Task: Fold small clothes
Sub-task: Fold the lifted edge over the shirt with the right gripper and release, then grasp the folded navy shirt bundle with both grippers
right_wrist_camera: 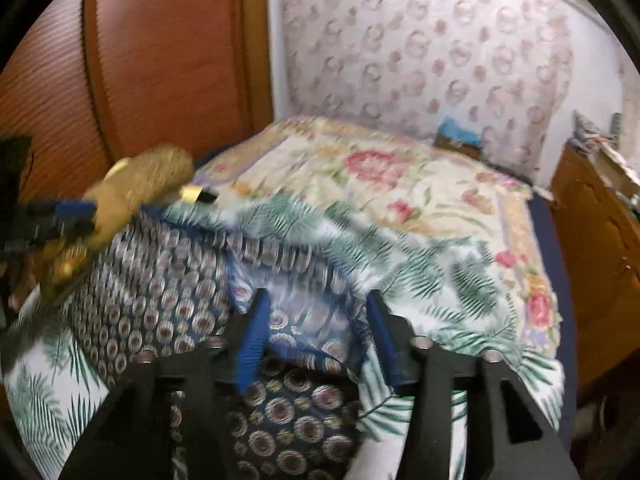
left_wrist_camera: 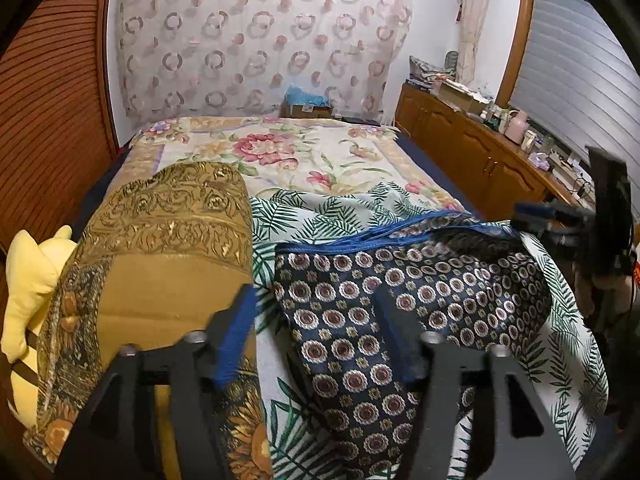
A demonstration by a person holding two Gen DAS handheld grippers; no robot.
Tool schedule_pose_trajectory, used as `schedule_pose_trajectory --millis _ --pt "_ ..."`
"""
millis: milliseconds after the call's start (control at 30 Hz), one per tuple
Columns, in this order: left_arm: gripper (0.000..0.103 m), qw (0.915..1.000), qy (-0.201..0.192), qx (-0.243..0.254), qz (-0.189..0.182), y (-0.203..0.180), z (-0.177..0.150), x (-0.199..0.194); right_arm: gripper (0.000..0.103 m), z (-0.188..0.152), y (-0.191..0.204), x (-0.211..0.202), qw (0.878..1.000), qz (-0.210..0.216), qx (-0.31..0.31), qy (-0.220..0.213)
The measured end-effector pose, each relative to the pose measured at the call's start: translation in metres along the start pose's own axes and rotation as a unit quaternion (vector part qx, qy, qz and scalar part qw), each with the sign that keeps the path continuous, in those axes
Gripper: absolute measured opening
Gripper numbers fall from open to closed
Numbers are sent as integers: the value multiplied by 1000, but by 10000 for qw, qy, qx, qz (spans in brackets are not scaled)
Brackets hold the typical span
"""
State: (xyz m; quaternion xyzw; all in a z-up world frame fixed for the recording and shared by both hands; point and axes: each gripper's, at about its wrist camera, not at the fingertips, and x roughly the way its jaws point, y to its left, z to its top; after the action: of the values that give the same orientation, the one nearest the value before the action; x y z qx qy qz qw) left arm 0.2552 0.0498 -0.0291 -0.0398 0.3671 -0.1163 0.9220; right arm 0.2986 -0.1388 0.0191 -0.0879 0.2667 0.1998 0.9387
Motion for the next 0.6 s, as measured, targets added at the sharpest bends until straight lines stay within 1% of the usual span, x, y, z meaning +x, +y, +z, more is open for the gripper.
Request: schedule_pose_trajectory --millis 67,133,200,367,500,600 --pt "69 10000 45 2 -8 -1 -2 3 62 2 -4 -11 9998 -41 105 -139" --pt "69 9999 104 -6 47 -3 -3 9 63 -1 -6 -21 9996 -14 180 -199" --pt "69 9999 142 -22 78 -5 -4 13 63 -7 -7 -24 9997 -12 210 -150" --pt "69 9997 220 48 138 -10 -9 22 63 -25 -5 -10 9992 9 290 278" --pt "70 9995 279 50 157 -8 -12 24 63 -34 -14 17 9962 12 540 684" --pt "70 9993 326 52 165 -8 -15 25 63 -37 -20 34 9927 269 806 854"
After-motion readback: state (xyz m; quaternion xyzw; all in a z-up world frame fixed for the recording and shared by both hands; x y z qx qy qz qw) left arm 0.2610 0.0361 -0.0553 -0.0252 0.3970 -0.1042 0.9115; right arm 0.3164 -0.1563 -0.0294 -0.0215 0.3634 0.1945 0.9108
